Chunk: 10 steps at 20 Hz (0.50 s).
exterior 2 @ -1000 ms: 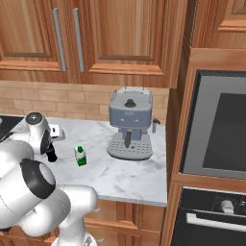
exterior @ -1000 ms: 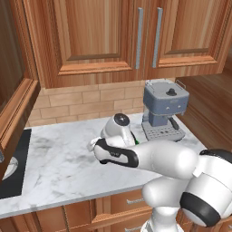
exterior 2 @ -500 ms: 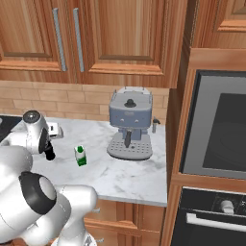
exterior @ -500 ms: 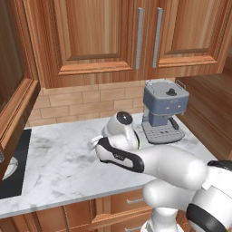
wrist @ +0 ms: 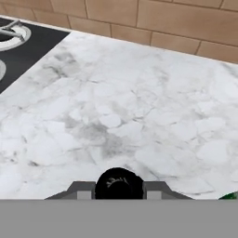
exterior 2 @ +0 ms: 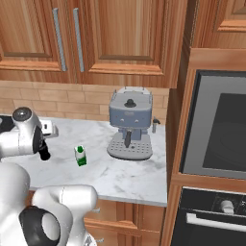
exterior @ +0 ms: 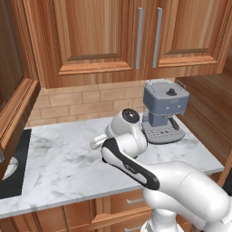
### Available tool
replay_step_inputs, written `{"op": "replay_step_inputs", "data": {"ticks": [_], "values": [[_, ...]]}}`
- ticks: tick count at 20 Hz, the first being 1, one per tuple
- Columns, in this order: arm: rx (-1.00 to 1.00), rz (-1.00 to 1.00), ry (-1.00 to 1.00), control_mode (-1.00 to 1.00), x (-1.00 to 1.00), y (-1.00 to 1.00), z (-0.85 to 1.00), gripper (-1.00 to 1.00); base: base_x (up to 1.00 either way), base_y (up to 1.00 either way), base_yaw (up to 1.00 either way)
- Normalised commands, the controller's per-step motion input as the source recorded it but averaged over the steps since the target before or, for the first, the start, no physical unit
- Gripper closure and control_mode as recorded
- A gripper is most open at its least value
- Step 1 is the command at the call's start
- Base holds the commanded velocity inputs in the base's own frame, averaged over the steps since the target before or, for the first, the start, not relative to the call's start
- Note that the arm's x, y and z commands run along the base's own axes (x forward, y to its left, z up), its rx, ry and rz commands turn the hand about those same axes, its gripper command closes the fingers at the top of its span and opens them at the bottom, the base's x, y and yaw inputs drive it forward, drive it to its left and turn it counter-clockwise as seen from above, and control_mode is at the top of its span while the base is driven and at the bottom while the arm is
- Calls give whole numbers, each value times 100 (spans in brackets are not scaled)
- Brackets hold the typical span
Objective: Sort all alcoholic drinks to one cabinet, and non-alcoholic drinks to the other.
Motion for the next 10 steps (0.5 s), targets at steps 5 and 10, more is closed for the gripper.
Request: {"op": "replay_step_inputs", "data": {"ticks": [5,10], "values": [[0,-1,-1,-100,-44,-20,51,100,0,0,0],[0,0,-1,-100,-44,-18,55,100,0,0,0]]}}
